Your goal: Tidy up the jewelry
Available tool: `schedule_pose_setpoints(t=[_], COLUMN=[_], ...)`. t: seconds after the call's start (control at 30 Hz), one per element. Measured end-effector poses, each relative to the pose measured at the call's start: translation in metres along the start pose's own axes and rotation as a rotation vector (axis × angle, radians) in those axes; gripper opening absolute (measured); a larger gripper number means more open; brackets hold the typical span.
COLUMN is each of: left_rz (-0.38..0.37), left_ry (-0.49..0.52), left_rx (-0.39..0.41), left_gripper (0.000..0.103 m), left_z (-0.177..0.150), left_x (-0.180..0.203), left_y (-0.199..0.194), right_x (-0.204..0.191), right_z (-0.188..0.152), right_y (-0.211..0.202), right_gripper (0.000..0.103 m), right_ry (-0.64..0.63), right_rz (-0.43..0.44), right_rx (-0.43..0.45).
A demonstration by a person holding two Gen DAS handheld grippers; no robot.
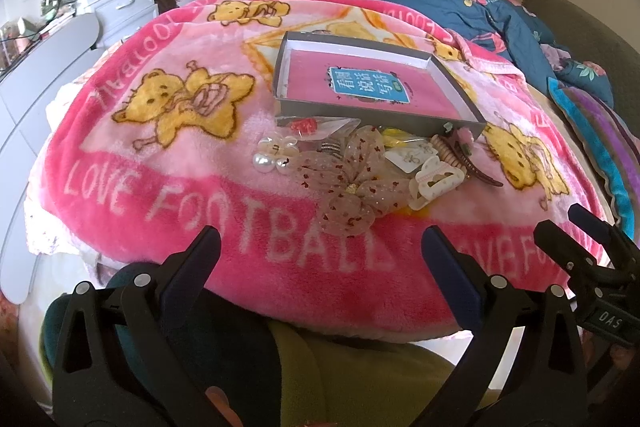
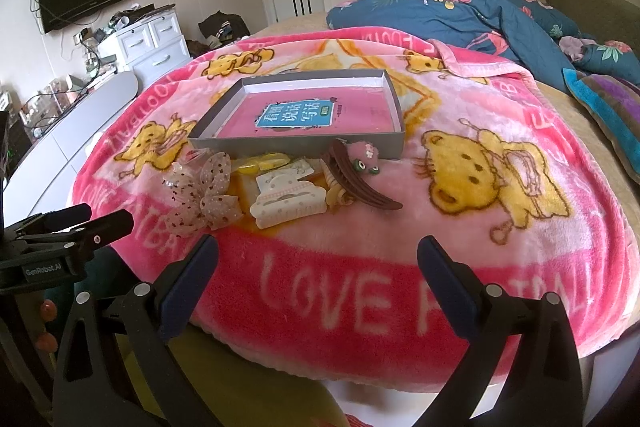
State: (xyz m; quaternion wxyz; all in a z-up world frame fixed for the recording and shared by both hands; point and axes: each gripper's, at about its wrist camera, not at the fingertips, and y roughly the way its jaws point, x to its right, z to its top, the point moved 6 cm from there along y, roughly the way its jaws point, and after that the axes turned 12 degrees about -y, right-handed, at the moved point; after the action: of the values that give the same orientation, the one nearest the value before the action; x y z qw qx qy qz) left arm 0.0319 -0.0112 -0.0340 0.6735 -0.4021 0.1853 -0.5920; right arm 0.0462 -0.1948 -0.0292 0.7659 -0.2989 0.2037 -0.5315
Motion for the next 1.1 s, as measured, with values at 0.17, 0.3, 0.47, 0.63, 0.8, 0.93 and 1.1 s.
schedule_pose_setpoints(t=[0.17,0.3,0.47,0.63,0.8,0.93,1.1], left_rz=[-0.001,0.0,-0.001,-0.001,0.01,0.019,0.032], left_ry=[-0.002,-0.002,-0.005,-0.019,-0.056,-0.078,-0.092], left_rx=[0.003,0.002,0.003,0.003,0.006,0.011,0.011], left_gripper=[0.094,0.094,0.094,0.094,0.094,0.094,0.094], left_z=[0.0,0.0,0.001,0.004,0.009,0.012,0.014], left_x=[0.001,0.002,0.002,-0.007,-0.021,-0.032,-0.043], left_y=[-0.001,-0.001,-0.001,0.002,0.004,0.004,0.008], right_x=[-0.006,-0.007,-0.007,-0.009,-0.011,-0.012,-0.013], right_z=[0.005,0.006,0.004,0.005,0.009,0.013,0.022], right_y=[-0.001,0.001,0.003,0.007,0.014,0.02,0.029], right_gripper=[0.099,0.099,0.099,0.099,0.099,0.099,0.099], right_ry=[-0.002,-0.005,-0.005,-0.016,-0.026,-0.027,-0.031], right_rz=[0.009,0.013,0.027,0.035,0.053,0.067,0.095], right_rx=[-0.001,-0.005,-0.003,-0.011,-0.028,-0.037,-0.04])
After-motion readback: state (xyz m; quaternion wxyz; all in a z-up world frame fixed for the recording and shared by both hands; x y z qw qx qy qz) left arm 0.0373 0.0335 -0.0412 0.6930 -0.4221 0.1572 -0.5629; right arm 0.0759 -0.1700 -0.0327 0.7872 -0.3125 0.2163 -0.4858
